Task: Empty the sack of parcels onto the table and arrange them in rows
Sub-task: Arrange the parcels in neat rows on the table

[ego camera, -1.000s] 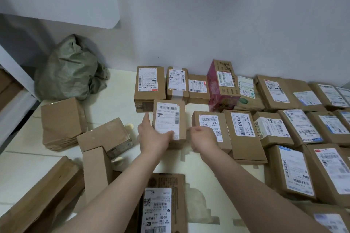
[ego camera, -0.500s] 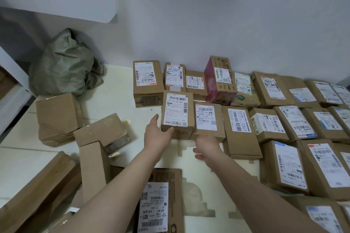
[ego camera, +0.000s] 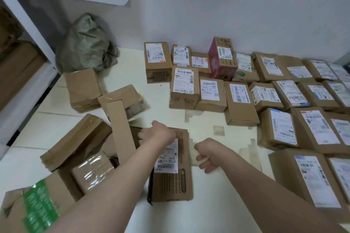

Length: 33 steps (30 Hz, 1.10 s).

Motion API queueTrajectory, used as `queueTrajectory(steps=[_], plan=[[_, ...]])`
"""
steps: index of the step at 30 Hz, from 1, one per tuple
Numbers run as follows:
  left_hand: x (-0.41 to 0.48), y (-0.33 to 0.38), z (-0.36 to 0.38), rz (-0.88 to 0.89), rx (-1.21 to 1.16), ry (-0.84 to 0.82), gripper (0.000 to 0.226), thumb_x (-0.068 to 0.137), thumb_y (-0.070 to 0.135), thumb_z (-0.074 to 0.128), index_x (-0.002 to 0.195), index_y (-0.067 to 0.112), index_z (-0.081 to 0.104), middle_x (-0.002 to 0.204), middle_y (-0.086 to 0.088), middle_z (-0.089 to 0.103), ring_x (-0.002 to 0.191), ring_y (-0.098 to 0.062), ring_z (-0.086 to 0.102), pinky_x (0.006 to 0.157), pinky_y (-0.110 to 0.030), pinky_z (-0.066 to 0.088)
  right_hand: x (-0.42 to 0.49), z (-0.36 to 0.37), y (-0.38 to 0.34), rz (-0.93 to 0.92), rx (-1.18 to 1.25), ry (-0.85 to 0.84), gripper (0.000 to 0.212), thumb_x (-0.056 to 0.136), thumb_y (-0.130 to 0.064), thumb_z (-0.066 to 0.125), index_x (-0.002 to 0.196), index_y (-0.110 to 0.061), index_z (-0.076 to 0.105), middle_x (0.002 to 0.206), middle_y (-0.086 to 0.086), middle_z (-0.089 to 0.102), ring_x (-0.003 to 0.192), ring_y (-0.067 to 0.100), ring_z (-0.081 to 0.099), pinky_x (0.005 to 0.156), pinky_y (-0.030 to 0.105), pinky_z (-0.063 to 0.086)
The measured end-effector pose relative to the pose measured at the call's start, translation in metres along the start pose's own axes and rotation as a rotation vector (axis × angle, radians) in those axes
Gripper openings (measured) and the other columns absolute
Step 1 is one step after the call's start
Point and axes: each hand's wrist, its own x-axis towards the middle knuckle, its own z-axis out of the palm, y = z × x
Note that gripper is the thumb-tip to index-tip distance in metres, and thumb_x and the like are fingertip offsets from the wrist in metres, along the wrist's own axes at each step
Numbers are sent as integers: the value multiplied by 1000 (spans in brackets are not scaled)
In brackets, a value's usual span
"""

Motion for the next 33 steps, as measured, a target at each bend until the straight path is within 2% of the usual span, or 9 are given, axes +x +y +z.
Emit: queueTrajectory(steps=[3,8,14,16,21,23,26,29,33], plan=[[-18,-12,16,100,-3,15,76,91,17,49,154,30,8,145,-19,31,131,-37,32,98,-45,40,-9,11,21,-118,215,-153,29,95,-26,56,111,-2,61,106,14,69,96,26,68,95,46,54],[-36,-9,36,254,-139,-11,87,77,20,46,153,35,6,139,-11,45,120,-35,49,93,-43,50,-14,1,48,-320,259,-51,22,96,-36,53,99,-18,66,77,-1,72,72,17,69,77,33,58],[-84,20,75,352,-501,-234,65,98,19,43,155,29,13,144,-6,45,122,-28,52,95,-35,46,-19,-51,97,-321,-20,476,46,97,-32,45,141,-19,40,128,7,59,98,25,60,75,31,47],[-93,27,94,288,-546,-316,63,99,18,44,154,27,16,147,-4,43,127,-27,47,104,-38,41,-16,-70,119,-366,-44,581,51,97,-29,46,145,-17,37,138,8,50,116,28,55,86,34,46],[-113,21,142,214,-385,-375,26,98,9,40,118,14,55,115,2,58,101,-22,53,79,-31,42,3,-79,165,-498,-223,371,30,95,-29,49,121,-22,62,124,-1,56,112,23,57,91,32,49],[-114,20,159,263,-385,-373,25,95,14,49,115,16,64,117,-1,67,102,-22,62,78,-30,50,8,-73,181,-549,-322,356,40,93,-26,48,132,-30,55,141,-6,41,125,24,46,100,31,44],[-122,26,170,278,-464,-445,18,93,11,58,105,17,69,103,1,72,90,-17,65,82,-31,53,10,-75,195,-560,-398,425,48,94,-26,49,141,-24,47,159,-7,16,143,22,19,114,30,28],[-136,36,175,297,-489,-476,22,97,3,48,86,21,53,89,13,60,75,-7,51,69,-21,43,10,-86,197,-555,-483,410,42,97,-31,47,136,-19,52,162,-4,13,148,19,11,117,31,23],[-146,41,170,389,-473,-490,40,100,0,40,138,15,45,105,16,56,87,-5,49,68,-19,40,8,-90,187,-500,-561,281,49,100,-36,41,146,-19,40,164,-2,6,150,22,5,120,35,17]])
